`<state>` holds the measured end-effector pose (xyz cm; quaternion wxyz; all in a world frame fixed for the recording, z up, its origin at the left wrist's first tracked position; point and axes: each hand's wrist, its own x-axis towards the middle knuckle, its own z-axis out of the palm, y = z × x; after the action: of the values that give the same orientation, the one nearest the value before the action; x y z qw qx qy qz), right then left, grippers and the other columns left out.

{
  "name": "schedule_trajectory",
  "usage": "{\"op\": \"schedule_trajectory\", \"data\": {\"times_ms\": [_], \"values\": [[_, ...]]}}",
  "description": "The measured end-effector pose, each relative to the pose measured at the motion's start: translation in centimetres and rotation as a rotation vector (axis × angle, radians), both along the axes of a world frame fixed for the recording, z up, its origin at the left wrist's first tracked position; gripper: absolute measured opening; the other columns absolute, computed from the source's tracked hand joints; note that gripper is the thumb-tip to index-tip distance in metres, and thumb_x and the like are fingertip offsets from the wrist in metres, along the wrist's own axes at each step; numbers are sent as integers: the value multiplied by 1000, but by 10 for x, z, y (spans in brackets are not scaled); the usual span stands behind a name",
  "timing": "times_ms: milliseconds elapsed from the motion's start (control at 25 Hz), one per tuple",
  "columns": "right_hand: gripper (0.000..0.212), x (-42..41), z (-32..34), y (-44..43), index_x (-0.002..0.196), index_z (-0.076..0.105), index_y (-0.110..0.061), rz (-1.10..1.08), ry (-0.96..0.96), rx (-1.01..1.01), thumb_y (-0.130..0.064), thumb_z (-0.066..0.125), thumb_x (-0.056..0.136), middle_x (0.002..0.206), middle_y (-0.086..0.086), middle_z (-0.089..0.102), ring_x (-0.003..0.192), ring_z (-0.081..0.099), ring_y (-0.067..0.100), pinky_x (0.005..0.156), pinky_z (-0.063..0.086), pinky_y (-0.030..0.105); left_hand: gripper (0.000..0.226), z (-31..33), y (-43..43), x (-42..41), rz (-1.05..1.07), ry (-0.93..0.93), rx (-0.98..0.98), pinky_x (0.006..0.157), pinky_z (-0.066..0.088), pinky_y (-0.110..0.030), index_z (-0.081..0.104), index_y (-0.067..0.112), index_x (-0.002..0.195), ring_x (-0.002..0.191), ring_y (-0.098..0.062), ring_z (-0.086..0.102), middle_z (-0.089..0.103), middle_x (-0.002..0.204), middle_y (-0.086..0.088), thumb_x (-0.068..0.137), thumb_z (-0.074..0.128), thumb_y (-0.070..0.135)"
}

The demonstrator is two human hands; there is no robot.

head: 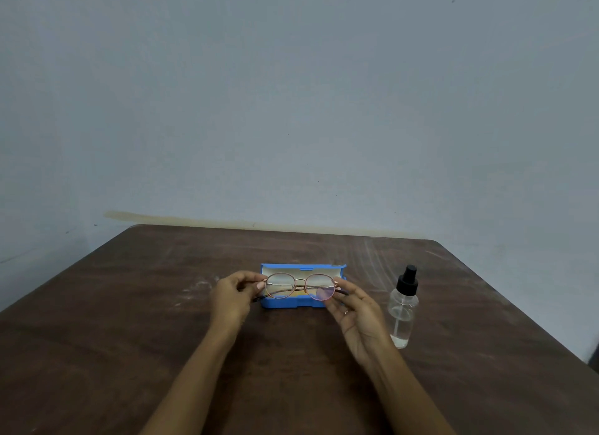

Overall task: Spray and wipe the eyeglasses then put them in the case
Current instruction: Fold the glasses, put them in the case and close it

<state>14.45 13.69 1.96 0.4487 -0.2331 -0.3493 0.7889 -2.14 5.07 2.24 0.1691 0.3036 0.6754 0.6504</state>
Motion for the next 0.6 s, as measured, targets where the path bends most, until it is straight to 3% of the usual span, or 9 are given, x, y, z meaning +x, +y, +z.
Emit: {"op": "schedule_trajectory", "data": {"times_ms": [120,240,400,600], "values": [[27,-5,-5,4,99,60,4,-64,-47,57,15,40,85,95,19,66,88,65,25,71,59,24,12,0,6,1,67,102,-29,65,46,-19,68,9,83,74,-16,59,65,77,-3,81,60,0],[24,-6,-8,7,102,64,-5,-172,-369,339,6,56,83,90,-1,67,87,63,9,73,54,12,13,0,12,5,120,195,-56,68,44,-20,68,8,90,79,-12,57,63,83,-1,82,59,3],[31,-11,-12,20,114,61,-6,-282,-718,581,-1,60,83,106,3,60,103,58,18,90,45,25,17,-1,17,9,138,274,-8,59,40,-11,65,15,80,68,-1,56,61,72,7,80,60,-1],[30,-13,-10,29,115,61,-4,-394,-950,793,1,54,86,109,11,62,85,52,10,64,36,-2,23,-5,25,6,142,306,-31,60,45,-21,61,21,72,69,-4,58,61,68,11,78,62,0]]}}
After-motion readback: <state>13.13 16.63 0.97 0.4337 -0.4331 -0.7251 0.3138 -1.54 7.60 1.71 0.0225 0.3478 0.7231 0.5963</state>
